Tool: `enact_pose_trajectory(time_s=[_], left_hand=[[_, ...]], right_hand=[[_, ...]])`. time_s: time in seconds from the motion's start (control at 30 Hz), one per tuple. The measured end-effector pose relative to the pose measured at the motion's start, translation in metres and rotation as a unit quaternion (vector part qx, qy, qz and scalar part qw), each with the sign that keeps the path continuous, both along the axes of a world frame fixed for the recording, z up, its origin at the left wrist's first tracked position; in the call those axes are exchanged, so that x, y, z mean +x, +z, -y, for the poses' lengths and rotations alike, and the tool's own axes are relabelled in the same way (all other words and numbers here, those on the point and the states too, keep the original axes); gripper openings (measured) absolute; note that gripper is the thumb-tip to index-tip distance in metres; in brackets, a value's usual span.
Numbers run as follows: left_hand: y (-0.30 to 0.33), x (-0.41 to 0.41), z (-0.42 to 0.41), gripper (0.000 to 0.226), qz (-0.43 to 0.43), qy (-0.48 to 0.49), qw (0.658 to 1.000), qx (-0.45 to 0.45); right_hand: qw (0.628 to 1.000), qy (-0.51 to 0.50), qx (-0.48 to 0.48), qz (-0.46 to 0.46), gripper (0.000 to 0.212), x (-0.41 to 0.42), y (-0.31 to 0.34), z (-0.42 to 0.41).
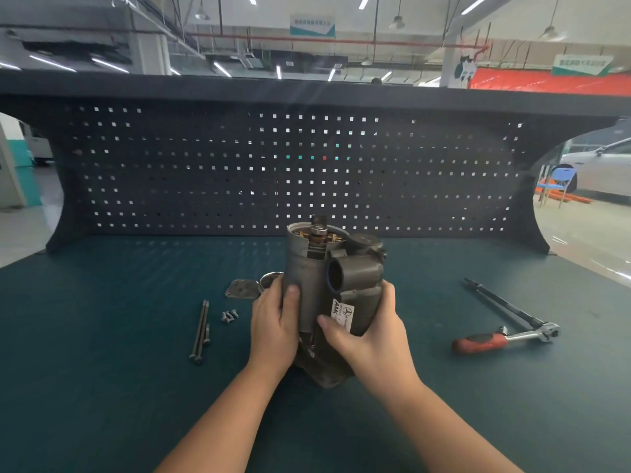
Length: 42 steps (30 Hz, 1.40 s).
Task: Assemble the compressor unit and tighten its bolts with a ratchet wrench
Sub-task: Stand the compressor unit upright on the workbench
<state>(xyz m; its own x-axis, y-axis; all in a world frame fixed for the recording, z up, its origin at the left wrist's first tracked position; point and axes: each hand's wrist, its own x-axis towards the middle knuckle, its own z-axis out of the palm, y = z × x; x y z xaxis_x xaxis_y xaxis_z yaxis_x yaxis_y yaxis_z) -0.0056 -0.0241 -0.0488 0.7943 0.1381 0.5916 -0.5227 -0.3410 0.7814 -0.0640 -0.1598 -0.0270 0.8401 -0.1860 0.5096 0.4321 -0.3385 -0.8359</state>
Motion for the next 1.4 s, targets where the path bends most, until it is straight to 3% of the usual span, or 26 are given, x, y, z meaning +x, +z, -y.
enact_pose_trajectory(time_s=[0.13, 0.2, 0.3, 0.37, 0.43, 0.53, 0.6, 0.73, 0.77, 0.83, 0.9, 0.97, 1.03, 1.17, 1.4], left_hand=[[0.006, 0.008, -0.007, 0.070, -0.043, -0.024, 0.996, 0.072], [0.017, 0.007, -0.013, 0.066, -0.036, 0.011, 0.992, 0.122], [0.058, -0.007, -0.020, 0.066, 0.059, 0.023, 0.998, 0.011], [0.097, -0.018, -0.018, 0.058, 0.092, -0.086, 0.992, -0.001], [0.129, -0.023, -0.005, 0.057, 0.074, -0.149, 0.975, 0.151], [0.142, -0.023, 0.017, 0.063, 0.040, -0.067, 0.898, 0.433], [0.136, -0.019, 0.023, 0.055, 0.070, 0.003, 0.872, 0.484], [0.129, -0.019, 0.023, 0.044, 0.112, 0.017, 0.897, 0.428], [0.129, -0.018, 0.023, 0.043, 0.112, 0.015, 0.900, 0.420], [0.130, -0.018, 0.022, 0.045, 0.097, -0.002, 0.904, 0.416], [0.131, -0.018, 0.021, 0.049, 0.082, -0.014, 0.899, 0.429], [0.132, -0.018, 0.020, 0.050, 0.075, -0.018, 0.894, 0.441], [0.133, -0.018, 0.020, 0.051, 0.075, -0.021, 0.891, 0.448], [0.134, -0.021, 0.015, 0.062, 0.064, -0.041, 0.895, 0.441], [0.135, -0.020, -0.001, 0.032, 0.060, -0.062, 0.899, 0.430]], right_hand=[[1.000, -0.011, -0.027, -0.012, 0.062, 0.001, 0.002, -0.006], [0.999, -0.024, -0.029, -0.017, 0.061, 0.004, 0.003, -0.011], [0.999, -0.031, -0.038, -0.023, 0.062, 0.009, 0.006, -0.014], [0.998, -0.031, -0.042, -0.022, 0.062, 0.013, 0.007, -0.017], [0.999, -0.030, -0.034, -0.027, 0.062, 0.015, 0.007, -0.020], [0.998, -0.026, -0.044, -0.041, 0.060, 0.019, 0.005, -0.022], [0.997, -0.001, -0.060, -0.058, 0.061, 0.019, 0.004, -0.017], [0.987, 0.082, -0.124, -0.068, 0.076, 0.012, 0.012, 0.022], [0.989, 0.037, -0.127, -0.064, 0.071, 0.013, 0.014, 0.042], [0.984, -0.157, -0.026, -0.083, 0.045, 0.014, 0.018, 0.096], [0.916, -0.357, 0.069, -0.169, 0.040, 0.013, 0.016, 0.155], [0.858, -0.430, 0.096, -0.262, 0.052, 0.013, 0.009, 0.196], [0.843, -0.424, 0.094, -0.318, 0.060, 0.023, 0.000, 0.216], [0.830, -0.403, 0.100, -0.372, 0.052, 0.044, -0.011, 0.235], [0.832, -0.390, 0.178, -0.353, 0.055, 0.054, -0.010, 0.236]])
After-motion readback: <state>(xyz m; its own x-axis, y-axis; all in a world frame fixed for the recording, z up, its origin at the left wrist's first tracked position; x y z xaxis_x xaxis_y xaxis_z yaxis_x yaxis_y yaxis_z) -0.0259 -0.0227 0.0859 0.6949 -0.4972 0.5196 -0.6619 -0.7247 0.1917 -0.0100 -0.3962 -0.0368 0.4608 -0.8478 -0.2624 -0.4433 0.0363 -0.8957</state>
